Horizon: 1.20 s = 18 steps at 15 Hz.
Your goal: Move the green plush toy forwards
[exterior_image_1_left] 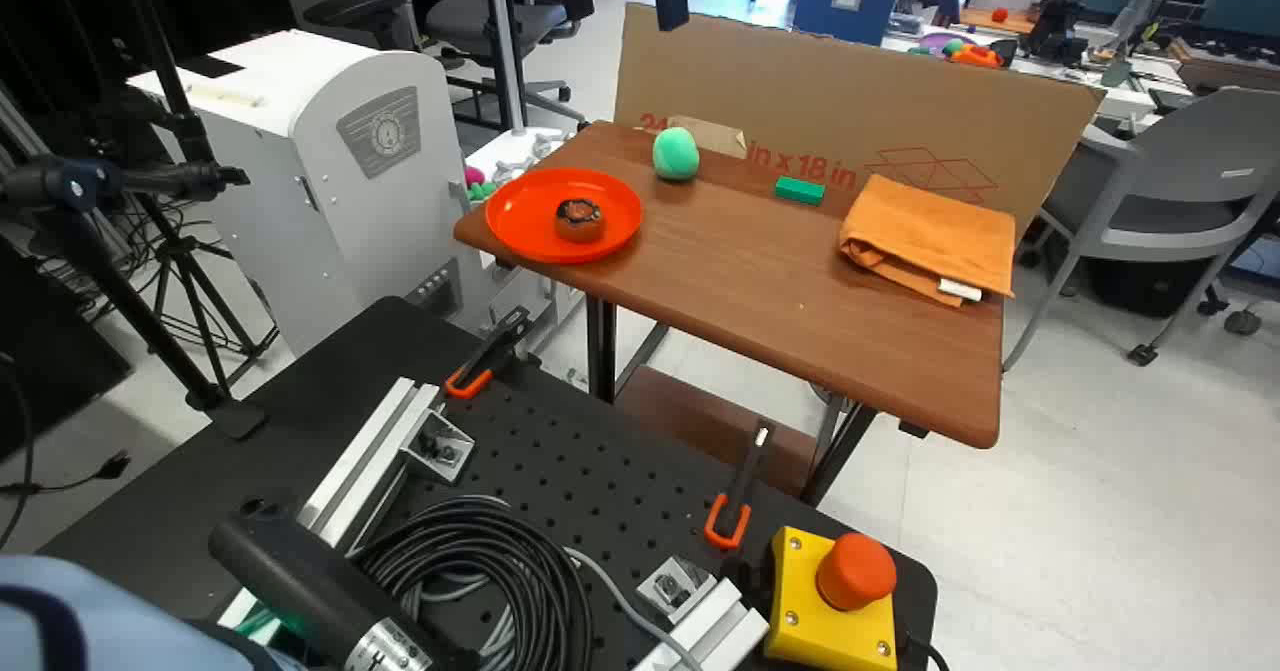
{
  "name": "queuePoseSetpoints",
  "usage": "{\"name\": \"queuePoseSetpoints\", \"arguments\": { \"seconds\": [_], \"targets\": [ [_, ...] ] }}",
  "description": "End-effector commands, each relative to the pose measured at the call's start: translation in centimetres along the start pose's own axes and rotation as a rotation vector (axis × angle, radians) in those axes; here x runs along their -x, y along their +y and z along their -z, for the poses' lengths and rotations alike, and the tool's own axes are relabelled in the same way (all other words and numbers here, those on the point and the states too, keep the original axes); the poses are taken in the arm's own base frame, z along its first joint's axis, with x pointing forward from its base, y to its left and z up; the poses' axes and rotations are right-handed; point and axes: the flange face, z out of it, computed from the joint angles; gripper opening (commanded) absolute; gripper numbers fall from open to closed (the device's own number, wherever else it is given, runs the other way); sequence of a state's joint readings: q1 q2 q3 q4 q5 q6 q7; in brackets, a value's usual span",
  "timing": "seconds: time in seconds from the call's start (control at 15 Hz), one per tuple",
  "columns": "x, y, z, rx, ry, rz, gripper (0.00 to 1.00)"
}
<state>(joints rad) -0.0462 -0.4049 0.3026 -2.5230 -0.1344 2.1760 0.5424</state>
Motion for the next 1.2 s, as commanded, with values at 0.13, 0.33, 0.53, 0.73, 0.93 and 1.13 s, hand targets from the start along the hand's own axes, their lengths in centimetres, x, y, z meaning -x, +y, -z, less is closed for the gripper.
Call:
{"name": "queuePoseSetpoints", "arguments": {
  "seconds": [0.13, 0.33, 0.53, 0.73, 0.93, 1.13],
  "targets": [
    [-0.6, -0.1, -0.2, 0.005, -0.026, -0.013, 1.0],
    [-3.3, -1.0, -1.3, -0.01, -0.095, -0.044, 1.0],
    [-7.3, -2.3, -2.4, -0.055, -0.128, -0.094, 1.0],
    [-12.0, -4.2, -3.8, -0.085, -0.109, -0.136, 1.0],
    [-16.1, -6.6, -5.9, -0.088, -0.1, -0.184, 1.0],
    [-19.1, -9.5, -8.2, -0.07, -0.112, -0.212, 1.0]
  ]
}}
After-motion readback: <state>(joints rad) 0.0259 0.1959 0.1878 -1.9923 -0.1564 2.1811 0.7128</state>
